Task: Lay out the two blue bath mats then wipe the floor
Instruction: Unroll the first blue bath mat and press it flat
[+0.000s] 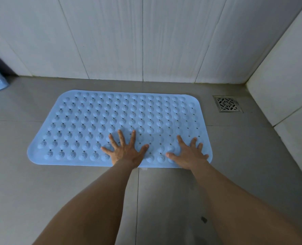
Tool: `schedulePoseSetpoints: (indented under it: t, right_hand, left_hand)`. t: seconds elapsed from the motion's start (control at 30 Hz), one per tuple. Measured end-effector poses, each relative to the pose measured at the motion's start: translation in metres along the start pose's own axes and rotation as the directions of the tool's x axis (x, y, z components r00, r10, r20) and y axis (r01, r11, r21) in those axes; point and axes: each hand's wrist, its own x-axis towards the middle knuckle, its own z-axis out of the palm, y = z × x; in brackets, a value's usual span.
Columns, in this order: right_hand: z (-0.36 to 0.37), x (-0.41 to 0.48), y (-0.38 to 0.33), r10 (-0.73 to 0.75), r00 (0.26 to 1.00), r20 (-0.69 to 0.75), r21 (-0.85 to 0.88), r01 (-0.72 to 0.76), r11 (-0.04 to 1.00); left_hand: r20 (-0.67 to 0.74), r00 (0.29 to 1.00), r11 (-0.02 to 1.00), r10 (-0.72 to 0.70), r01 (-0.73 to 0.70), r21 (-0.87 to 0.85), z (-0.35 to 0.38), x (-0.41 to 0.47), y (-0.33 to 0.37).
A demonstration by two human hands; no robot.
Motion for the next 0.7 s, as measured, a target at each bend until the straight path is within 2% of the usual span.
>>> schedulePoseSetpoints:
  t: [0.1,0.23,0.3,0.4,0.57,0.7]
  right_hand:
    - [0.002,0.001,-0.004,0.027,0.999,-0.023,0.013,-0.027,1.0]
    - [0.014,0.005,-0.021,0.005,0.971,-0.239,0.029,0.002,1.0]
    - [0.02,0.012,-0.042,-0.035,0.955,-0.295,0.008,0.039,0.999]
    - [0.024,0.029,-0.082,-0.083,0.957,-0.278,-0.037,0.076,0.996]
    - [0.02,0.064,-0.153,-0.192,0.942,-0.276,-0.14,0.158,0.977]
    - [0.016,0.092,-0.218,-0.265,0.93,-0.256,-0.184,0.222,0.958]
  left_hand:
    - [-0.026,1.0,1.0,0.004,-0.003,0.024,-0.004,-0.004,-0.005]
    - [-0.157,0.986,0.999,0.049,-0.045,0.024,-0.017,0.002,-0.023]
    - [-0.227,0.97,0.997,0.08,-0.078,0.02,-0.029,0.015,-0.038]
    - [-0.281,0.952,0.992,0.122,-0.128,-0.003,-0.047,0.046,-0.064]
    - [-0.366,0.926,0.993,0.094,-0.113,-0.031,-0.067,0.115,-0.126]
    - [-0.325,0.939,0.993,0.116,-0.102,0.059,-0.084,0.175,-0.177]
